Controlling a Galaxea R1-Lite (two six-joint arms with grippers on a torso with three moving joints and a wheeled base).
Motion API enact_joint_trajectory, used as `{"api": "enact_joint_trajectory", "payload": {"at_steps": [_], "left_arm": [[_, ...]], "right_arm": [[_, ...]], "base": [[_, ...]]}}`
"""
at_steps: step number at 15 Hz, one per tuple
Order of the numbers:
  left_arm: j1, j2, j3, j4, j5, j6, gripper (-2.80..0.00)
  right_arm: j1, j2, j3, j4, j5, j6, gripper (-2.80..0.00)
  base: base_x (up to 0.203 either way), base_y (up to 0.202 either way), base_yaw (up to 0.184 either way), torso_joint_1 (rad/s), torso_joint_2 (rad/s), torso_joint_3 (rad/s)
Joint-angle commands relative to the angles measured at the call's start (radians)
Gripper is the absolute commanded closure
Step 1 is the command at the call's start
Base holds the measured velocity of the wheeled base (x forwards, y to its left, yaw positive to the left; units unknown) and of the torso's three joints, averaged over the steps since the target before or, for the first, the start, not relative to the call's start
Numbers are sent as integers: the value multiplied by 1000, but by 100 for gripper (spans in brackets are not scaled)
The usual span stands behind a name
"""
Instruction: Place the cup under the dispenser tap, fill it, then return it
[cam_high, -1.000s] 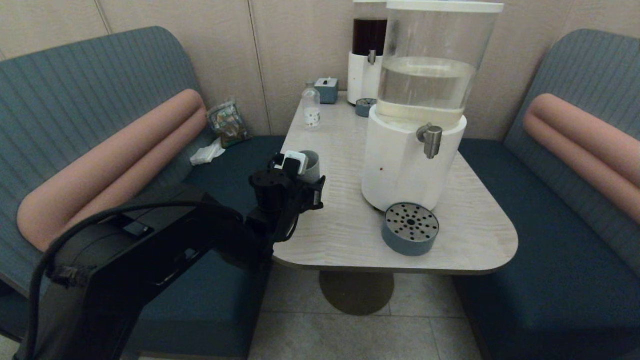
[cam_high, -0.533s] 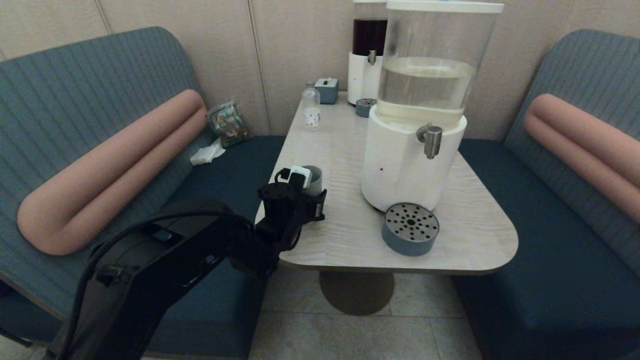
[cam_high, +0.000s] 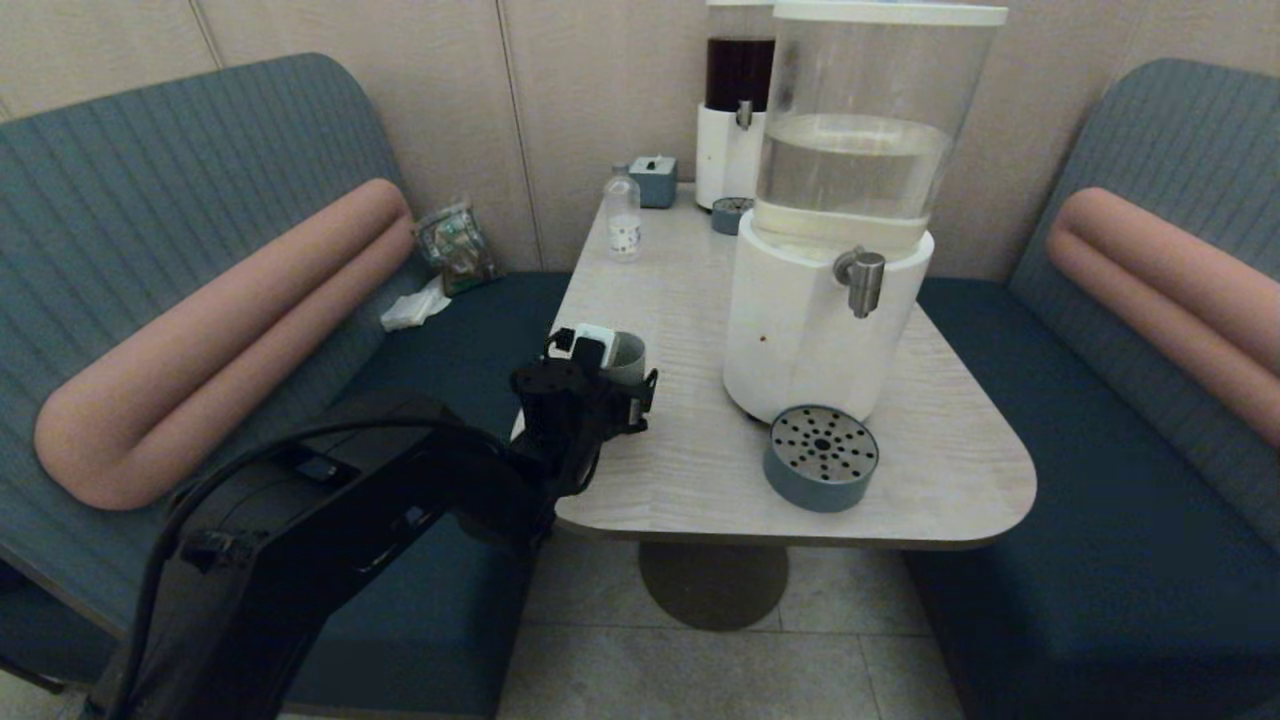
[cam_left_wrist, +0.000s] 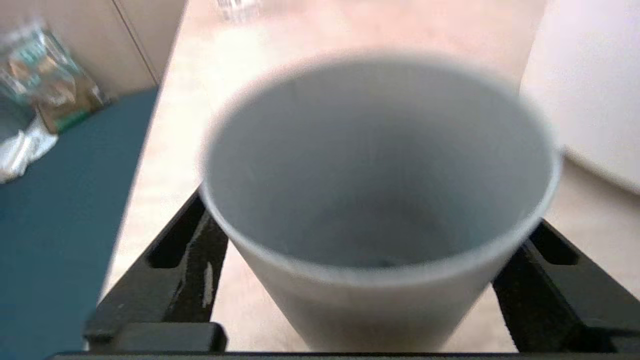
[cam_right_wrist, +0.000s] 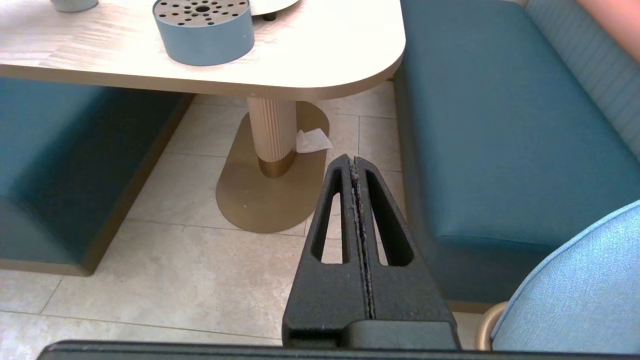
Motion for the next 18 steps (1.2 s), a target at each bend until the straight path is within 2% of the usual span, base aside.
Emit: {"api": "enact_joint_trajectory", "payload": {"at_steps": [1, 9, 10, 14, 18], "left_arm": [[-1, -26, 0, -10, 0, 0, -280], [-21, -174, 12, -18, 7, 4, -280], [-24, -206, 11, -11, 8, 6, 0], [-24, -338, 24, 10, 9, 15, 0], [12, -652, 134, 84, 13, 50, 0]], "right_arm": [[0, -2, 0, 0, 0, 0, 0], [0, -2, 0, 0, 0, 0, 0], [0, -2, 0, 0, 0, 1, 0], [0, -2, 0, 0, 0, 0, 0], [0, -2, 0, 0, 0, 0, 0]], "base": [[0, 0, 0, 0, 0, 0], [0, 0, 0, 0, 0, 0], [0, 0, 0, 0, 0, 0], [0, 0, 0, 0, 0, 0], [0, 0, 0, 0, 0, 0]]}}
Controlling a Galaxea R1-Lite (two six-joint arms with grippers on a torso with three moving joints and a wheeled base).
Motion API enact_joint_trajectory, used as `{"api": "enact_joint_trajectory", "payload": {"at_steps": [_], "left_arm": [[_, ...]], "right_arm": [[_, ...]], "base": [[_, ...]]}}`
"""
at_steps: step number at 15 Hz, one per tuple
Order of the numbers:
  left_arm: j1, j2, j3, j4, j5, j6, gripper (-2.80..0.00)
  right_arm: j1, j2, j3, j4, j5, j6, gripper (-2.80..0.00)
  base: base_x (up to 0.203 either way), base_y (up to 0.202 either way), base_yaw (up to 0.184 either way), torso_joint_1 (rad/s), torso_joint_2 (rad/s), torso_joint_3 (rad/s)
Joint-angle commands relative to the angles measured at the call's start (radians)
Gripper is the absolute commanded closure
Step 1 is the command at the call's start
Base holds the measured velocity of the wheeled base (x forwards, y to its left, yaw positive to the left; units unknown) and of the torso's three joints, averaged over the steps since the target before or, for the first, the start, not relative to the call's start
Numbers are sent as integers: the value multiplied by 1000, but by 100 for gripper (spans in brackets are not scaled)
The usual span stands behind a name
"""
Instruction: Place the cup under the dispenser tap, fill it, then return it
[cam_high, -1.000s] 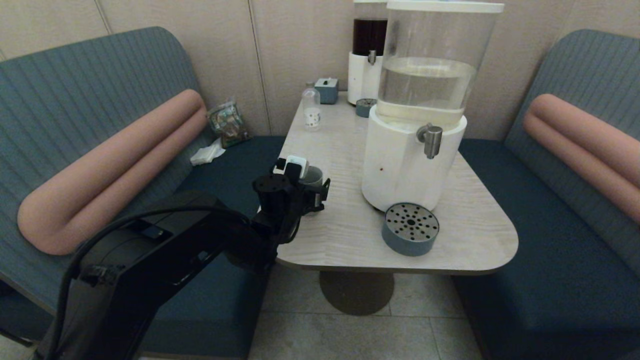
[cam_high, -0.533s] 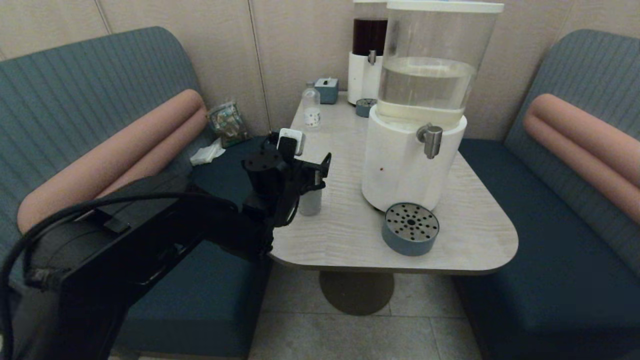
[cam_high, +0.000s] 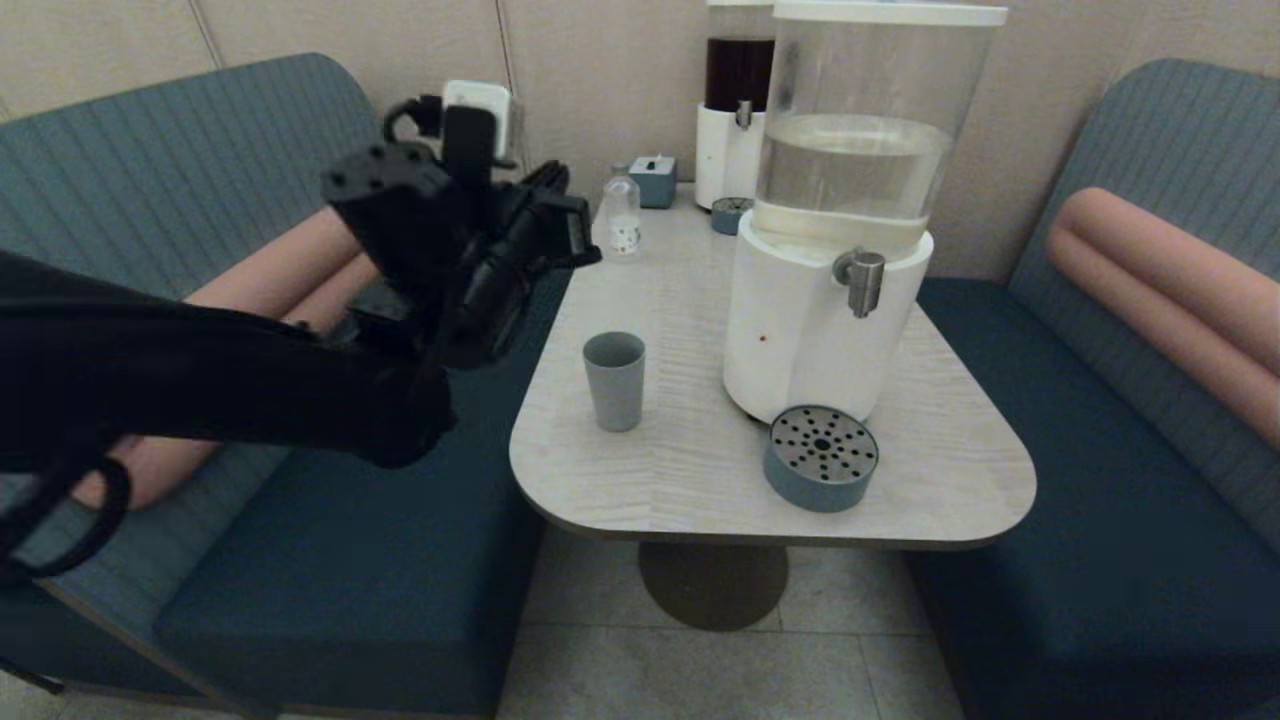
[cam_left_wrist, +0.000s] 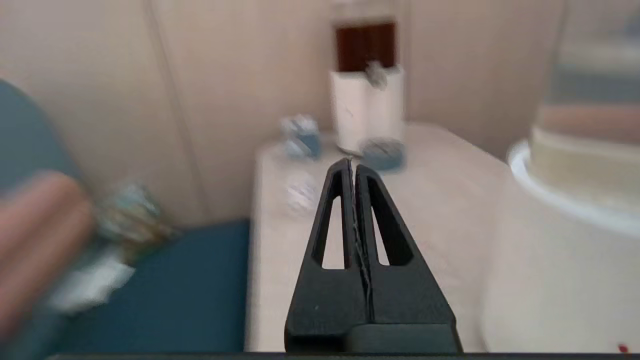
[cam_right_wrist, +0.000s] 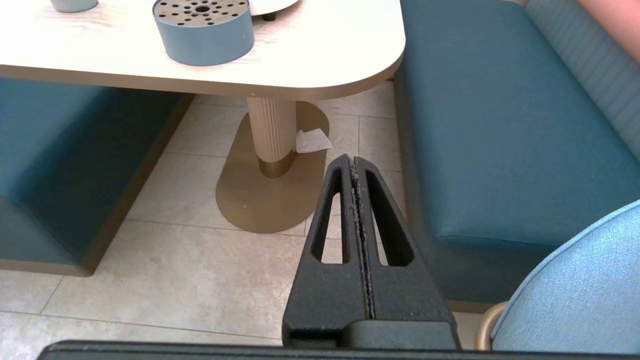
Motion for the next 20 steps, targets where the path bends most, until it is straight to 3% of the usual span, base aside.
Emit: {"api": "enact_joint_trajectory", "payload": {"at_steps": [1, 5, 9, 15, 17, 20], "left_arm": [[26, -210, 70, 13, 2, 19, 0], [151, -594, 370, 71, 3, 124, 0], [280, -1014, 673, 183, -2, 159, 0], [419, -1638, 902, 636, -11, 160, 0], [448, -1747, 1012, 775, -9, 126, 0], [451, -1887, 1064, 997, -42, 76, 0]], "right_arm": [[0, -2, 0, 0, 0, 0, 0], [0, -2, 0, 0, 0, 2, 0], [0, -2, 0, 0, 0, 0, 0], [0, -2, 0, 0, 0, 0, 0], [0, -2, 0, 0, 0, 1, 0], [0, -2, 0, 0, 0, 0, 0]], "base": [[0, 0, 0, 0, 0, 0], [0, 0, 0, 0, 0, 0], [0, 0, 0, 0, 0, 0], [0, 0, 0, 0, 0, 0], [0, 0, 0, 0, 0, 0], [0, 0, 0, 0, 0, 0]]}}
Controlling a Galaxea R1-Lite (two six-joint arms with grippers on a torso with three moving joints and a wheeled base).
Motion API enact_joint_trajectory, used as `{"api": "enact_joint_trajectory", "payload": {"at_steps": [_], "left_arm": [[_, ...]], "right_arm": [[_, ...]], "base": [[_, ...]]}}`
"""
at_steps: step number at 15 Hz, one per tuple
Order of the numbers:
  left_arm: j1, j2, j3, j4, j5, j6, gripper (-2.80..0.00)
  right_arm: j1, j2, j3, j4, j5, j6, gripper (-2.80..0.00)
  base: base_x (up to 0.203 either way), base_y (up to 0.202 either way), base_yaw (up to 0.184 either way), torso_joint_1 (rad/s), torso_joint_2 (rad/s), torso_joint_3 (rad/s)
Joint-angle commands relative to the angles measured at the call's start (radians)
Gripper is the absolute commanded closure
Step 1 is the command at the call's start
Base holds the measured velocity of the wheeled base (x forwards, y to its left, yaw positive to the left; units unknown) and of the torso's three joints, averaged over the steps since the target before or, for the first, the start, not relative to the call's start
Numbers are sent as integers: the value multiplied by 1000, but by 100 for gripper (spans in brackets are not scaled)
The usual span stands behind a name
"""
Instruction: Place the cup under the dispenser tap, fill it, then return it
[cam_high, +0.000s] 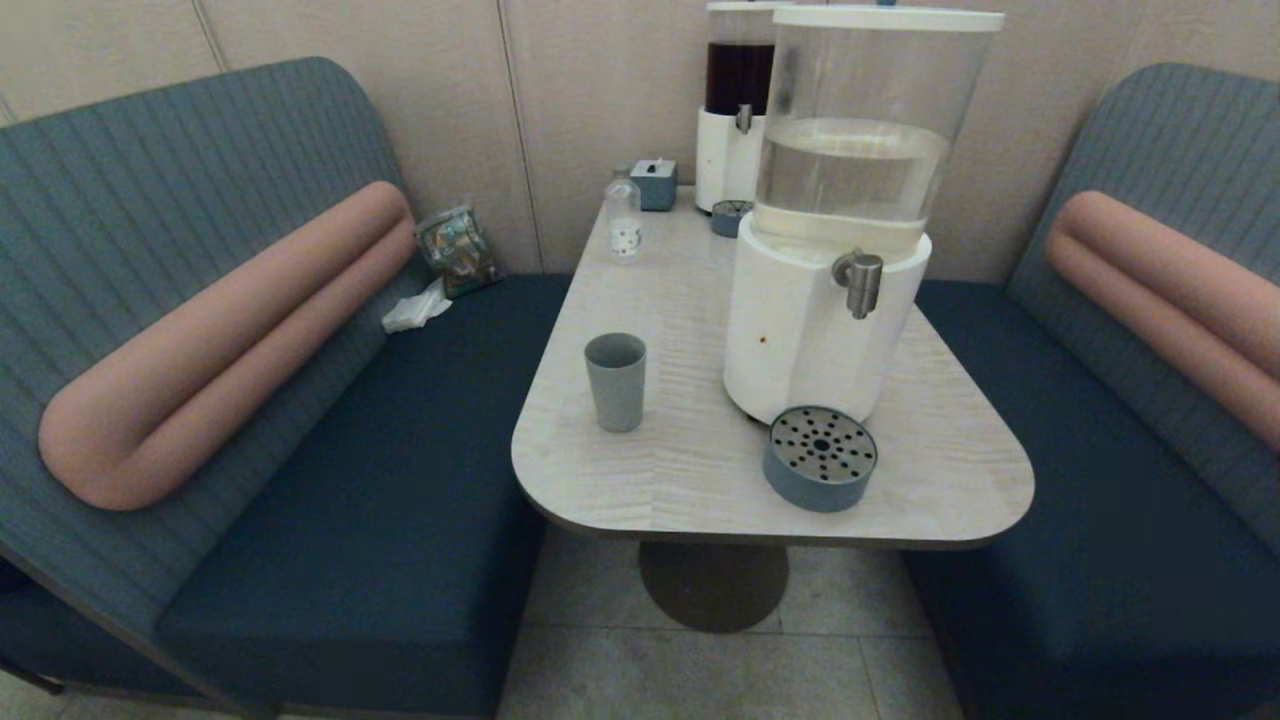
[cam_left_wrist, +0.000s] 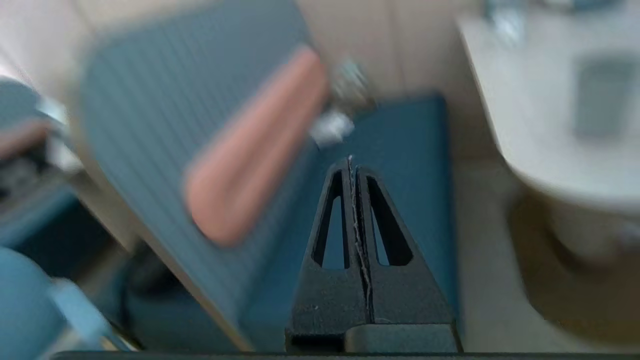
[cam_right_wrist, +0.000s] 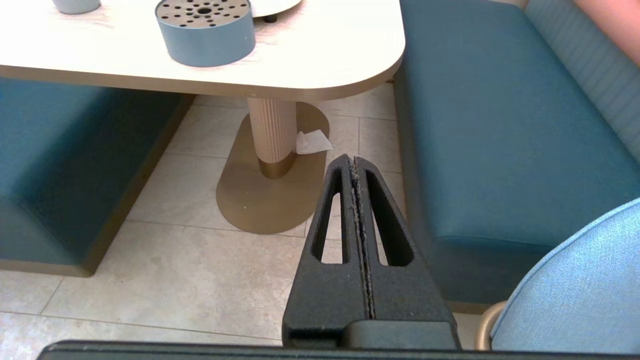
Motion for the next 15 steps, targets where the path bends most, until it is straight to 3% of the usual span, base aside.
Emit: {"api": "enact_joint_trajectory", "payload": {"at_steps": [1, 3, 8, 15], "left_arm": [[2, -132, 23, 87, -24, -21, 0], [1, -162, 90, 141, -67, -77, 0], [1, -162, 248, 113, -162, -225, 0], [1, -161, 249, 134, -161, -251, 0]], "right_arm": [[0, -2, 0, 0, 0, 0, 0], [0, -2, 0, 0, 0, 0, 0], [0, -2, 0, 0, 0, 0, 0], [0, -2, 0, 0, 0, -1, 0]], "base": [[0, 0, 0, 0, 0, 0], [0, 0, 0, 0, 0, 0], [0, 0, 0, 0, 0, 0], [0, 0, 0, 0, 0, 0]]}}
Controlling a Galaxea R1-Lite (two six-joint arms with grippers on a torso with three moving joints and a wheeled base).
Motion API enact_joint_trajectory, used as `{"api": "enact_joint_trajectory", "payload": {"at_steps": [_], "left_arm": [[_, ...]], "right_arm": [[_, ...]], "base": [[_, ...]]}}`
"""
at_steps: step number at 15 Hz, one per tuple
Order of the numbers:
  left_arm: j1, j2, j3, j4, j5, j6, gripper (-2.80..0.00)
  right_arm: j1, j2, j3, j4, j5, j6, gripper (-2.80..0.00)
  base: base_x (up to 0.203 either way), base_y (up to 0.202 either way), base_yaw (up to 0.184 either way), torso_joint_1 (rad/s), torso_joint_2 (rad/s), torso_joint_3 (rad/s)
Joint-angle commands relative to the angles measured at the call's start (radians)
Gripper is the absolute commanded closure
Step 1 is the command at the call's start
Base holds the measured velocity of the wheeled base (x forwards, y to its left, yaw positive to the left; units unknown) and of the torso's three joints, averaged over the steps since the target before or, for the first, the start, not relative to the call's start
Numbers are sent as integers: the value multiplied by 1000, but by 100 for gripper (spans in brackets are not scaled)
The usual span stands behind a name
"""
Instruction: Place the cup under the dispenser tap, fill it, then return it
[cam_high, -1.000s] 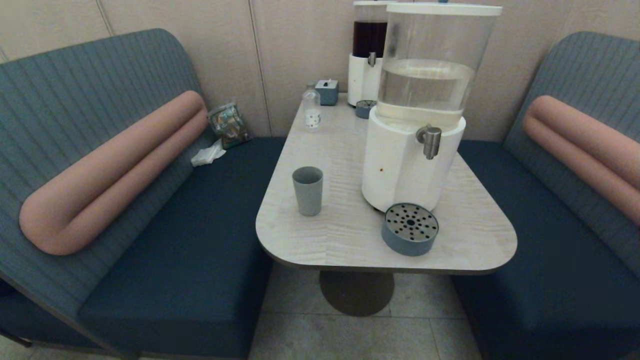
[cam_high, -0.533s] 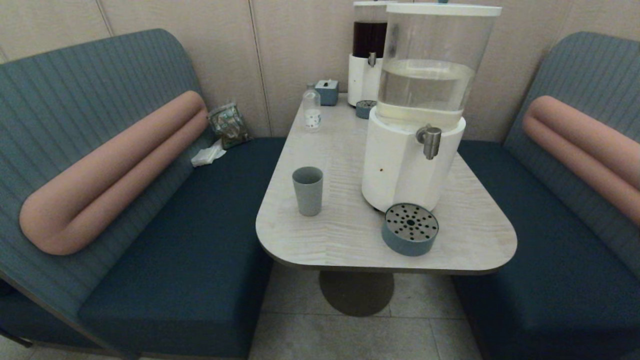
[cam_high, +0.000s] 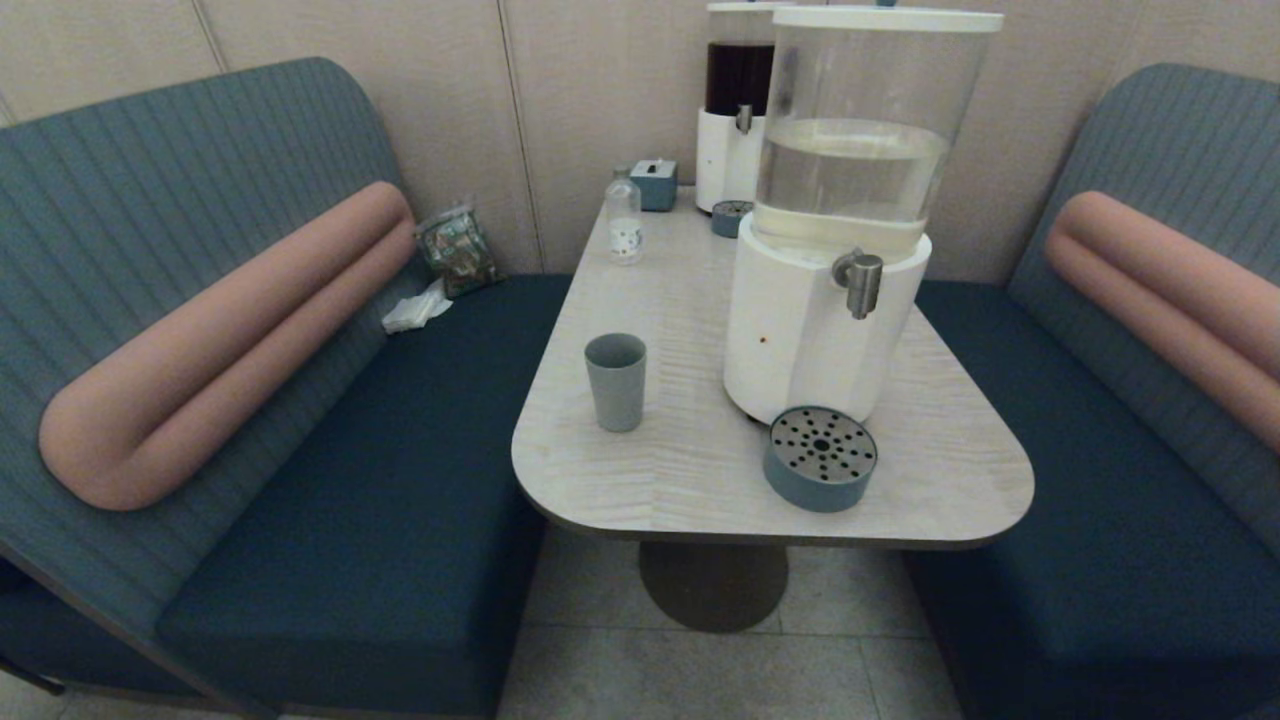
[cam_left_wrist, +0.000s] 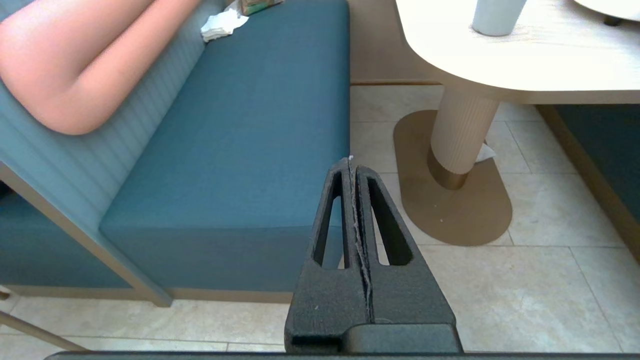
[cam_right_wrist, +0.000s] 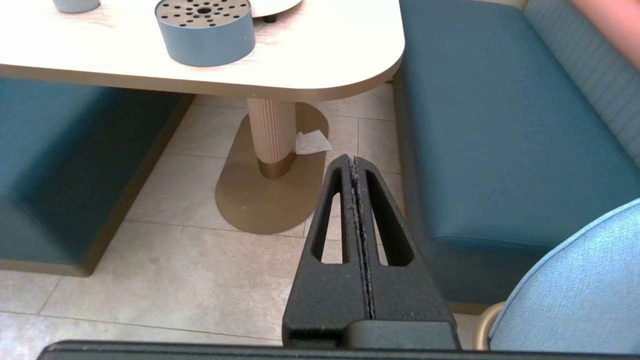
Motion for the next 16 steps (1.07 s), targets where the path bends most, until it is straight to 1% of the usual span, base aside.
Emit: {"api": "enact_joint_trajectory", "payload": {"at_steps": [1, 11, 14, 16], "left_arm": [[0, 3, 0, 0, 0, 0, 0], [0, 3, 0, 0, 0, -2, 0], [0, 3, 0, 0, 0, -2, 0], [0, 3, 0, 0, 0, -2, 0]], "right_arm": [[0, -2, 0, 1, 0, 0, 0], [0, -2, 0, -1, 0, 5, 0], [0, -2, 11, -39, -2, 10, 0], [0, -2, 11, -39, -2, 10, 0]], "base": [[0, 0, 0, 0, 0, 0], [0, 0, 0, 0, 0, 0], [0, 0, 0, 0, 0, 0], [0, 0, 0, 0, 0, 0]]}}
